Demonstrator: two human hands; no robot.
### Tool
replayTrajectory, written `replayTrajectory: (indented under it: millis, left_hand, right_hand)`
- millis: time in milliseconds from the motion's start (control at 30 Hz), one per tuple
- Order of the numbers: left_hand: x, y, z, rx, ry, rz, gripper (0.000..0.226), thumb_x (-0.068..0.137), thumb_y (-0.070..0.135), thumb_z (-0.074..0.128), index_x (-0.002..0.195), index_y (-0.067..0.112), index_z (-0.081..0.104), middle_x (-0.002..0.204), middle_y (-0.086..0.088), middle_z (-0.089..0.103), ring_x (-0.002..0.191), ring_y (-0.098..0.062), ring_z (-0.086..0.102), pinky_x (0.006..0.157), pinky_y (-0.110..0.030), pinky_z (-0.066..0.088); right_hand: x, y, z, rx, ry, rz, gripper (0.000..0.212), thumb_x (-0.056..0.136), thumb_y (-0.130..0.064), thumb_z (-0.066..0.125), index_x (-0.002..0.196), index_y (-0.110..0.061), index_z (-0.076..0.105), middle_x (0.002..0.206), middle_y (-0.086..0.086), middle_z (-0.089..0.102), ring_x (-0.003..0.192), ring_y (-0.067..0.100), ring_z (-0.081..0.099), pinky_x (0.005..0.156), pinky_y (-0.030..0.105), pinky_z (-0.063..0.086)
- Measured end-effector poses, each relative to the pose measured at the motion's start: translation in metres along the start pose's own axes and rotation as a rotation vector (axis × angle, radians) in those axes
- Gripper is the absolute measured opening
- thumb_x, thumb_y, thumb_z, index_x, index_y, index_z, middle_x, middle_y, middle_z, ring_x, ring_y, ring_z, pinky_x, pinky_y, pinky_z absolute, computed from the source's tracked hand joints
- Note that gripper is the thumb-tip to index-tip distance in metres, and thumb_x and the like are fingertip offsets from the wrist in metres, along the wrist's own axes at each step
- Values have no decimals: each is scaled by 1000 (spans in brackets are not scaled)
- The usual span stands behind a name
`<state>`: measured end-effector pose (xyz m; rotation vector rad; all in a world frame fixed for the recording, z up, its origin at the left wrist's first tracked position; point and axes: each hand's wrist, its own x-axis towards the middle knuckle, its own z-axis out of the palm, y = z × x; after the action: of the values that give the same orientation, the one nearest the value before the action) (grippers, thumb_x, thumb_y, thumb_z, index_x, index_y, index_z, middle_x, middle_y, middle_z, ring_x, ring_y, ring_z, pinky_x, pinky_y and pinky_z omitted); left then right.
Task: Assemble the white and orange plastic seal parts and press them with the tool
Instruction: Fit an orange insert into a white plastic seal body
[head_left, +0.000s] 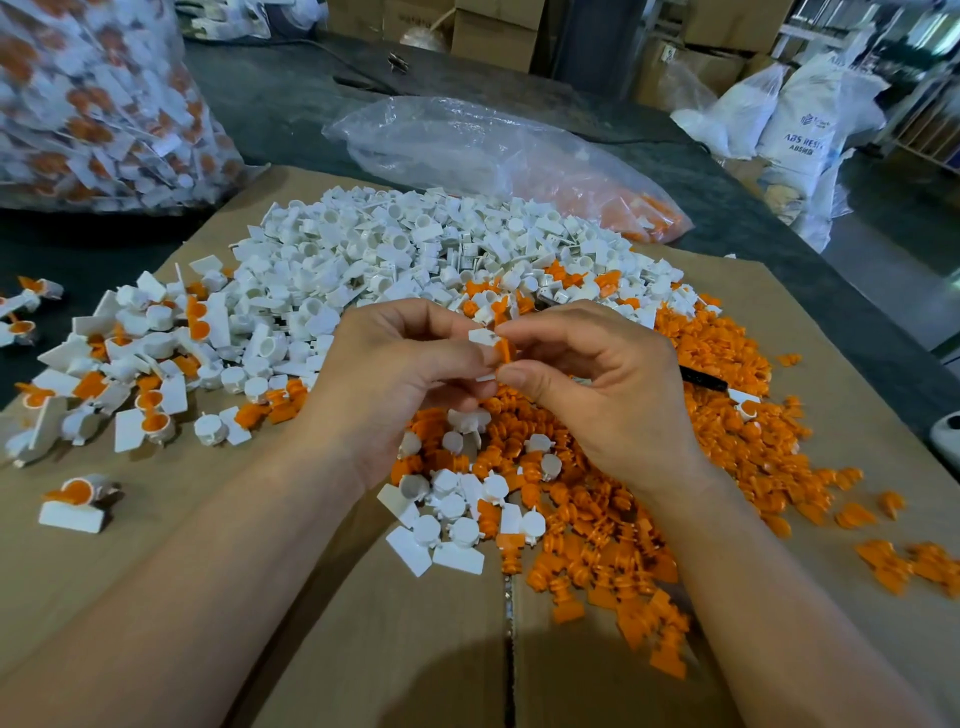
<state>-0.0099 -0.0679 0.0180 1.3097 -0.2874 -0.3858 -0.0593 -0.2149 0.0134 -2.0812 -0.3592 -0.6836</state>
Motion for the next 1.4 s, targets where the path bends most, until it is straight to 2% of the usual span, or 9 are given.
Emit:
replayTrajectory:
  millis: [167,400,567,700,800,967,1200,1300,1400]
  left_hand:
    - [1,-1,0,-60,-22,-2,18,50,7,69,67,3,63,54,-8,65,47,-14,63,43,-16,48]
    - [1,-5,2,-46,-6,38,18,50,8,70,66,4,63,56,-10,66,49,-17,65,45,-18,50]
    - [0,-5,3,-54,22,67,9,51,6,73,56,11,67,56,-11,67,51,-17,66,46,-18,50]
    - [-2,-7,5,95,65,178,17,63,0,75,59,15,69,56,-6,68,52,-16,67,49,-19,53]
    - [-1,-9,5,205,109,246,23,67,0,77,60,21,70,59,-2,69,53,-15,66,54,-25,57]
    - [-2,-12,7,342,186,337,33,69,6,78,58,35,67,63,12,69,55,-6,65,55,-20,56]
    - [-7,-12,11,437,205,391,29,71,11,78,70,36,64,75,21,66,59,4,62,53,-7,46]
    - [-7,-14,12,468,216,398,28,72,13,78,71,37,64,76,24,65,61,4,62,55,-8,48]
    - [-8,-16,14,517,217,436,31,72,14,77,72,42,62,67,21,67,65,4,63,58,-9,49]
  right_hand:
    - [1,0,-4,-17,-12,-14,26,75,-12,68,100,-18,62,84,-4,63,78,5,63,70,17,51]
    - [1,1,-4,-37,6,-22,24,75,-12,69,97,-20,63,84,2,69,75,8,68,70,25,56]
    - [0,4,-6,-118,38,-52,29,77,-9,67,104,-17,61,90,-6,65,84,8,66,75,23,55]
    - [0,6,-5,-133,58,-55,22,79,-4,65,100,-9,66,91,-2,66,88,9,65,78,23,54]
    - [0,6,-3,-181,82,-93,18,77,-1,66,94,-3,70,89,-2,64,88,7,62,77,14,50]
    - [-1,5,-2,-297,128,-145,14,76,-5,69,90,-1,71,80,6,69,75,9,62,68,18,52]
    - [-1,1,-1,-428,86,-73,11,78,-13,65,80,-3,70,68,8,64,61,18,59,53,33,49]
    - [-1,0,1,-444,68,-44,12,79,-14,63,75,-4,68,63,3,61,55,12,53,48,24,43]
    - [-1,-1,2,-377,70,51,15,79,-18,60,71,-7,67,54,-3,56,45,10,46,44,18,34]
